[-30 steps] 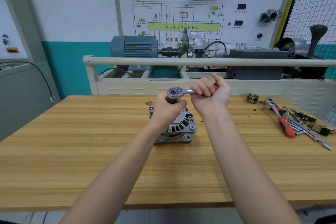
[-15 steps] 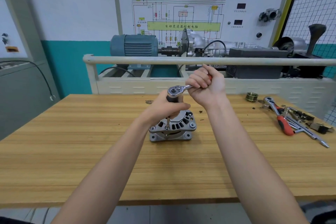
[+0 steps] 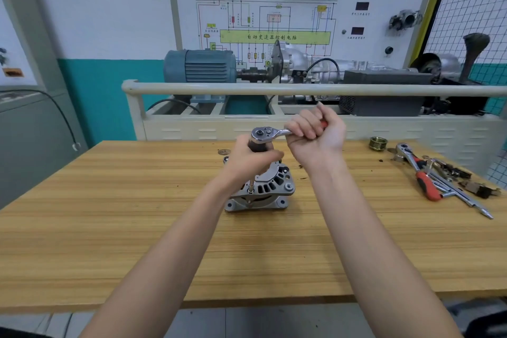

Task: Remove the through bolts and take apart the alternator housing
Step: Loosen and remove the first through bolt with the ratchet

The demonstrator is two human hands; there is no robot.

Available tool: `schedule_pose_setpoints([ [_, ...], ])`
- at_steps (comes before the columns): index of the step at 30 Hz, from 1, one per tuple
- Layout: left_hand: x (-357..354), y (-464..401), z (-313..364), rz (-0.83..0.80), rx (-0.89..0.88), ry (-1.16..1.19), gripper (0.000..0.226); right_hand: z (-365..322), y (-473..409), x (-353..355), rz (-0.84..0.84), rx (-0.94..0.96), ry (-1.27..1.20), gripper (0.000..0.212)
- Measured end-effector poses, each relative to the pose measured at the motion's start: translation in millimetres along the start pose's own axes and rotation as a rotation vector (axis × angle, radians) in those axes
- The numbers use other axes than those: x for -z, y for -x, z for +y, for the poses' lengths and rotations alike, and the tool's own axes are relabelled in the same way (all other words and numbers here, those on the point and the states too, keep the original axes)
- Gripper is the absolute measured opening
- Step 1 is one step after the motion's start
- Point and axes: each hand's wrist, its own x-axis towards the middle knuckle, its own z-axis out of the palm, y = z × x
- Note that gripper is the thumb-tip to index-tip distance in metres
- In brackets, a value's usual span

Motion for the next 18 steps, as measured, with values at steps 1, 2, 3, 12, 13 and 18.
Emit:
schedule_pose_setpoints([
  [1, 6.6, 0.2, 2.5, -0.119, -0.001, 0.021, 0.041, -2.8, -5.3, -2.0, -0.017, -0.074, 0.024, 0.052],
  [2, 10.9, -0.3, 4.7, -0.197, 0.002, 0.037, 0.040, -4.6, -9.7, -3.9, -0.027, -0.127, 0.044, 0.050],
  [3, 12.5, -1.2, 5.9, -0.225, 0.009, 0.039, 0.041, -5.6, -13.1, -5.2, -0.026, -0.155, 0.053, 0.048],
  [12, -27.4, -0.8, -6.4, 0.468, -0.061, 0.129, 0.049, 18.2, 20.3, 6.9, 0.030, 0.267, -0.051, 0.051],
  [13, -30.7, -0.5, -6.6, 0.494, -0.069, 0.129, 0.049, 19.7, 24.5, 7.8, 0.022, 0.299, -0.054, 0.051],
  [18, -10.7, 1.7, -4.9, 0.156, -0.011, 0.053, 0.038, 2.3, 9.7, 3.2, 0.016, 0.086, -0.009, 0.053],
])
